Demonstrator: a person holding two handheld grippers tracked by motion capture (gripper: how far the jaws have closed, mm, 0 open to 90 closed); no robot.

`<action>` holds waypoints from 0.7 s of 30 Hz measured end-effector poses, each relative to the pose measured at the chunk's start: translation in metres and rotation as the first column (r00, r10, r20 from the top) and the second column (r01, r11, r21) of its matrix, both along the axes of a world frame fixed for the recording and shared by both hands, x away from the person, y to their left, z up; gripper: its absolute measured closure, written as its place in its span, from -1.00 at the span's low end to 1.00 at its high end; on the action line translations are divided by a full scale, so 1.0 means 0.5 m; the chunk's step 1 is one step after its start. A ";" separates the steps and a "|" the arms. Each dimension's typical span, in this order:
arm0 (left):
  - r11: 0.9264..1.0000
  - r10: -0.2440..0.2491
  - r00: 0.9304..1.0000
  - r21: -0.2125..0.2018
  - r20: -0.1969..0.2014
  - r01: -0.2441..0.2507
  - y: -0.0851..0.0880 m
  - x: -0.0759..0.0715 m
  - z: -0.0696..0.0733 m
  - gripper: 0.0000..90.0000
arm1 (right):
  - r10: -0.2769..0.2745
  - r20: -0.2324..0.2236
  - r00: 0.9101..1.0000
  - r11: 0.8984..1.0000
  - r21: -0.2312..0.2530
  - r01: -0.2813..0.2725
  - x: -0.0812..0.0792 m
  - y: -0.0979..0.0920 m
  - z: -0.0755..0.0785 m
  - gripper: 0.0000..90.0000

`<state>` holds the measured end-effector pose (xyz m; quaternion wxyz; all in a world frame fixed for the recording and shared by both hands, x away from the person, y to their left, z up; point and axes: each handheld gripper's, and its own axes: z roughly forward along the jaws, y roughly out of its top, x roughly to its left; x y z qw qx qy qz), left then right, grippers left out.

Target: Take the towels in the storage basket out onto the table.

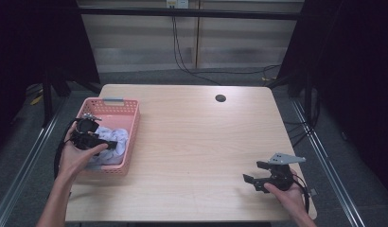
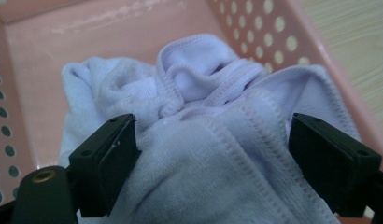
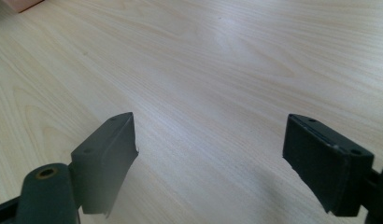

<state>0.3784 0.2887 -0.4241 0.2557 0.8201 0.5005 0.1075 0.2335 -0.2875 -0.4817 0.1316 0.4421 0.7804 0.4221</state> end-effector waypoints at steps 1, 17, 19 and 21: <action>1.000 -0.001 1.000 0.006 -0.019 0.001 0.005 0.003 -0.001 -0.65 | 0.000 -0.001 1.000 1.000 0.000 0.000 0.000 -0.001 0.000 -0.62; 0.993 -0.004 0.972 0.117 -0.236 0.032 0.009 0.063 -0.054 -0.97 | 0.049 -0.008 0.999 0.999 0.009 -0.049 -0.001 0.007 -0.001 -0.59; 0.991 0.012 0.970 0.132 -0.243 0.021 0.005 0.067 -0.058 -1.00 | 0.050 -0.011 0.999 0.999 0.010 -0.050 -0.002 0.007 0.000 -0.59; 0.989 0.012 0.968 0.149 -0.249 0.026 -0.001 0.070 -0.068 -1.00 | 0.057 -0.014 0.998 0.998 0.011 -0.057 -0.002 0.007 0.000 -0.59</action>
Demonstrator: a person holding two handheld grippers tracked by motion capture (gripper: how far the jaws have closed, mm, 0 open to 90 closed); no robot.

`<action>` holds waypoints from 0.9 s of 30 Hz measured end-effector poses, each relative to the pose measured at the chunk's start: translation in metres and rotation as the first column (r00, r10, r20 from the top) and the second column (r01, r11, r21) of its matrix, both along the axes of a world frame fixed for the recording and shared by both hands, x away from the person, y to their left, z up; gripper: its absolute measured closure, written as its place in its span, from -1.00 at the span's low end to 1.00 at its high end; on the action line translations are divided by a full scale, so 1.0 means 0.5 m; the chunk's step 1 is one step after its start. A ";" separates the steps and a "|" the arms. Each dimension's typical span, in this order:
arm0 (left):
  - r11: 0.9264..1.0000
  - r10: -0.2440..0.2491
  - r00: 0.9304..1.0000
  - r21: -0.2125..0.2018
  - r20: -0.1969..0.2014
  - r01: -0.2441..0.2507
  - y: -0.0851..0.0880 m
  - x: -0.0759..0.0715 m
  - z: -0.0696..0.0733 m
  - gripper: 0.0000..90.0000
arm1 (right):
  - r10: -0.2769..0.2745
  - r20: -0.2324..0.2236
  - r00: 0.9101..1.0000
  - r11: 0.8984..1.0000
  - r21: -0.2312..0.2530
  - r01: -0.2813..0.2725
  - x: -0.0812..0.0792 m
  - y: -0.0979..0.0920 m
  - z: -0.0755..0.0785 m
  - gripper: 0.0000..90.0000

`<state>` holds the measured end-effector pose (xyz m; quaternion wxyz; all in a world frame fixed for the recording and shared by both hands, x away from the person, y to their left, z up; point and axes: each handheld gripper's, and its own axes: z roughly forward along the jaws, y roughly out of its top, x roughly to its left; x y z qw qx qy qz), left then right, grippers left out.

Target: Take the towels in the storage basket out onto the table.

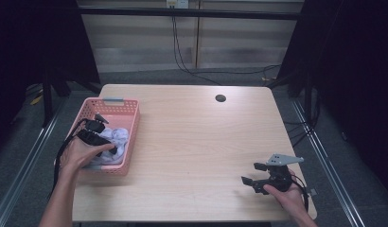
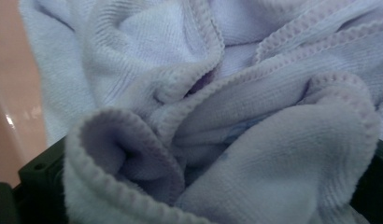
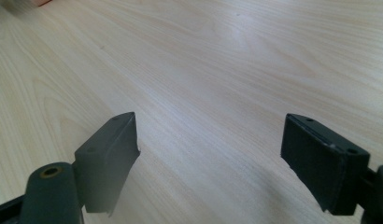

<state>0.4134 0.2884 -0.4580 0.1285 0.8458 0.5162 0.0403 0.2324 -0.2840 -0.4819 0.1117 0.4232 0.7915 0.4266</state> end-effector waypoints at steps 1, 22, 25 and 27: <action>1.000 -0.003 1.000 0.003 0.002 0.003 -0.002 0.000 -0.002 -1.00 | 0.002 0.000 1.000 1.000 -0.005 -0.002 0.000 0.000 0.000 -0.59; 0.992 0.071 0.995 0.109 -0.068 -0.063 -0.025 0.030 -0.007 -0.60 | 0.016 -0.025 1.000 1.000 -0.015 -0.017 0.000 0.000 -0.003 -0.59; 0.994 0.073 0.995 0.091 -0.063 -0.067 -0.022 0.033 -0.004 -0.38 | 0.018 -0.025 1.000 1.000 -0.013 -0.018 0.002 0.000 -0.004 -0.60; 0.995 0.071 0.997 0.069 -0.042 -0.068 -0.019 0.029 -0.003 -0.33 | 0.014 -0.029 0.999 1.000 -0.014 -0.014 0.002 0.000 -0.003 -0.60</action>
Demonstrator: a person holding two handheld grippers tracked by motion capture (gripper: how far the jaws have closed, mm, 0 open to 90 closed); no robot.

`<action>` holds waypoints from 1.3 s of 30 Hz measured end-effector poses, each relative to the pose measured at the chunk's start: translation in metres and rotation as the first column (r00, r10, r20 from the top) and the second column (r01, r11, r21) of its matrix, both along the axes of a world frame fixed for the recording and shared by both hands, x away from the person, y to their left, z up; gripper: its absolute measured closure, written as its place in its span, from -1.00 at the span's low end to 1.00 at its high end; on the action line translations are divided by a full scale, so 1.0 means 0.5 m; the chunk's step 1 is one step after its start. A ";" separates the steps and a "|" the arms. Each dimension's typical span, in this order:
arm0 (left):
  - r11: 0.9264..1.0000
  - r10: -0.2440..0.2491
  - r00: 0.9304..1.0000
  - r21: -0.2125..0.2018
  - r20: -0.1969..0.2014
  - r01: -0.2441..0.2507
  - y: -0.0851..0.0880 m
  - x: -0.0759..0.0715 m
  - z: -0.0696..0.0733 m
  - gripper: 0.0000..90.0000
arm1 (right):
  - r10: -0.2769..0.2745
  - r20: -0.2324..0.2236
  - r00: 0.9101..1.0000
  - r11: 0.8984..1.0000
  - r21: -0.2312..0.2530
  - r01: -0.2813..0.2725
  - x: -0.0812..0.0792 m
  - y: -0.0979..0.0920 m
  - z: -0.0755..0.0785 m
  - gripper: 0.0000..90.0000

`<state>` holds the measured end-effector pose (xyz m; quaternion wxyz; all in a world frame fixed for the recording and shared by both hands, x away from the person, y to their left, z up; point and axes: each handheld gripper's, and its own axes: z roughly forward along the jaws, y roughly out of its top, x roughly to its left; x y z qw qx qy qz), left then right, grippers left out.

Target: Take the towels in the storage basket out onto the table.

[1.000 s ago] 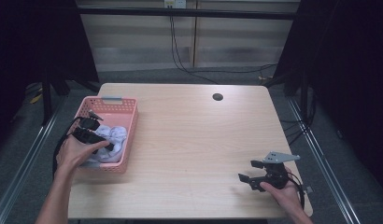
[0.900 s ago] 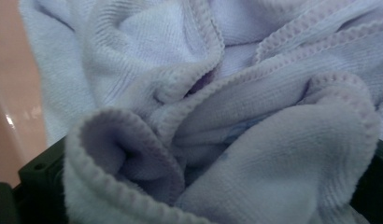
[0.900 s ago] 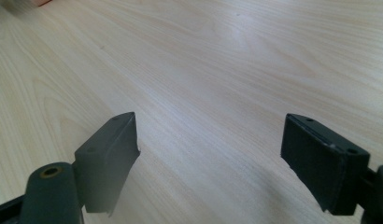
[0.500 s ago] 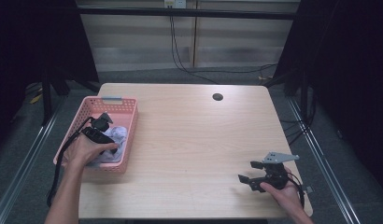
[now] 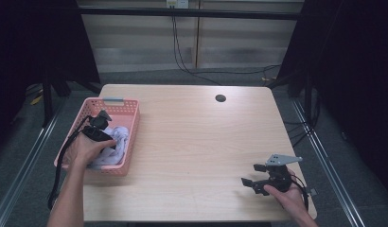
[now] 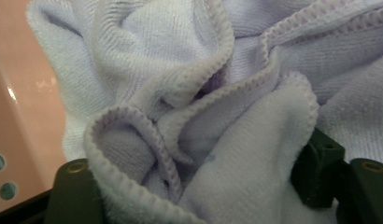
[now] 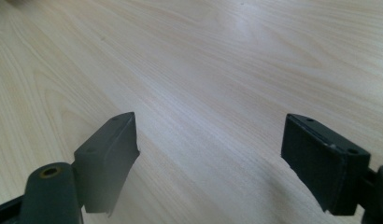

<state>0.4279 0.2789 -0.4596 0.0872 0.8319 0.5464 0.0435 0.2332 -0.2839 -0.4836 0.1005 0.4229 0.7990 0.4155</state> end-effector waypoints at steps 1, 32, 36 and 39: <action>1.000 -0.001 1.000 0.000 0.013 0.001 -0.003 -0.005 0.002 -0.31 | -0.003 -0.001 1.000 1.000 0.000 0.003 0.001 0.000 0.000 -0.60; 0.902 0.101 0.969 -0.431 0.226 0.007 0.118 -0.053 0.083 0.34 | -0.018 -0.040 0.999 0.999 0.027 0.019 0.009 -0.005 0.000 -0.64; 0.883 0.118 0.958 -0.470 0.261 0.019 0.129 -0.059 0.109 0.33 | -0.023 -0.040 0.999 0.999 0.028 0.024 0.009 -0.008 0.001 -0.64; 0.876 0.119 0.951 -0.481 0.285 0.035 0.136 -0.062 0.126 0.33 | -0.023 -0.040 0.999 0.999 0.029 0.024 0.009 -0.008 0.001 -0.64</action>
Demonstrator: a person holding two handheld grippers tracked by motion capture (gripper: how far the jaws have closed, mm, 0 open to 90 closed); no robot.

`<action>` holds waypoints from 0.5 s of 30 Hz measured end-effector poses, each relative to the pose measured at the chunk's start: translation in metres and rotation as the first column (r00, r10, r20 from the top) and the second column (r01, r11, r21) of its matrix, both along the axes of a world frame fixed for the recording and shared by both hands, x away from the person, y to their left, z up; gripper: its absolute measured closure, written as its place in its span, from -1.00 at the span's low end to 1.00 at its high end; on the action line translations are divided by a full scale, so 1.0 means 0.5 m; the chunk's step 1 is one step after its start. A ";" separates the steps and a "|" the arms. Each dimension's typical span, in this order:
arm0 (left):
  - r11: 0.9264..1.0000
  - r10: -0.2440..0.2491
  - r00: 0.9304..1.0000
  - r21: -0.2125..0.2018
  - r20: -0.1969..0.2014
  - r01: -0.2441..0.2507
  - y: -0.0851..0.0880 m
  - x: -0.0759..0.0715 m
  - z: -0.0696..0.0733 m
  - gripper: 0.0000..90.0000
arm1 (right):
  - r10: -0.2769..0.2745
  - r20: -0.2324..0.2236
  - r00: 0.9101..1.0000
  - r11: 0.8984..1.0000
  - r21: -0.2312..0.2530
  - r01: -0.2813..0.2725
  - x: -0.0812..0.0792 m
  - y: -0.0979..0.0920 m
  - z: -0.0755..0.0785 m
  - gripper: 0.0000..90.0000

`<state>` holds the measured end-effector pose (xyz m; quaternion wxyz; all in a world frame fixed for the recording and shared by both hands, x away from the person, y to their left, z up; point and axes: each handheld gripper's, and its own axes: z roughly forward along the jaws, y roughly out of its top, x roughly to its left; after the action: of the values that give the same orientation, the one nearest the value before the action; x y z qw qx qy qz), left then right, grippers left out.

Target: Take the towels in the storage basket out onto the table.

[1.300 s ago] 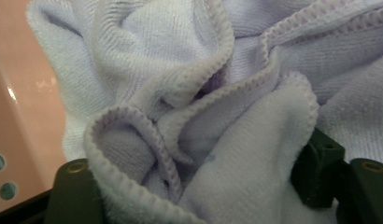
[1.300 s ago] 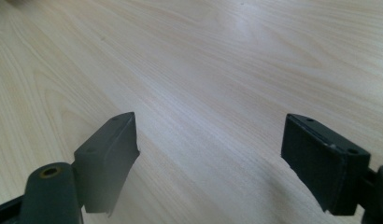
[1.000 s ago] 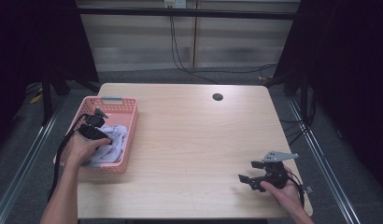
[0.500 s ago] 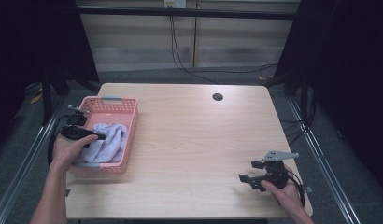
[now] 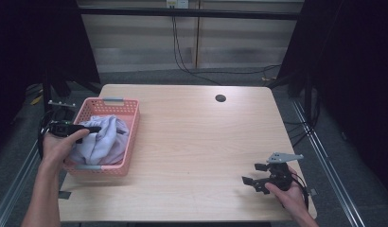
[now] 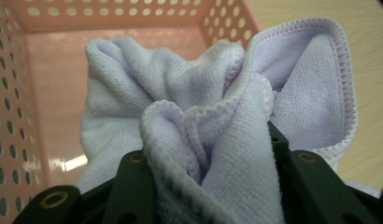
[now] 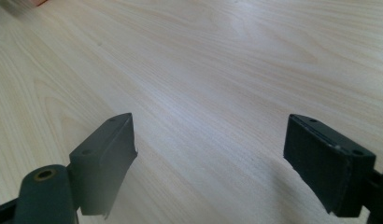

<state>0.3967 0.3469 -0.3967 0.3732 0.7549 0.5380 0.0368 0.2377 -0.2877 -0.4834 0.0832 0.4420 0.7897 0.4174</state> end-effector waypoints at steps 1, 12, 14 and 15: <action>1.000 0.011 1.000 -0.013 0.008 -0.011 0.001 -0.001 0.004 0.33 | 0.000 0.002 1.000 1.000 -0.001 0.000 0.000 0.000 0.000 -0.64; 0.998 0.023 0.997 -0.054 0.076 -0.019 0.013 -0.008 0.047 0.33 | -0.003 -0.001 1.000 1.000 0.000 0.003 0.000 0.000 0.000 -0.64; 0.997 0.033 0.996 -0.070 0.088 -0.026 0.013 -0.009 0.053 0.33 | -0.003 0.000 1.000 1.000 0.001 0.003 0.000 -0.001 0.000 -0.64; 0.997 0.026 0.995 -0.072 0.094 -0.020 0.014 -0.009 0.056 0.33 | -0.005 0.000 1.000 1.000 0.000 0.005 0.000 -0.001 0.001 -0.64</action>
<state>0.3922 0.3538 -0.3685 0.4244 0.7324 0.5293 0.0577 0.2377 -0.2883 -0.4831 0.0843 0.4441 0.7884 0.4172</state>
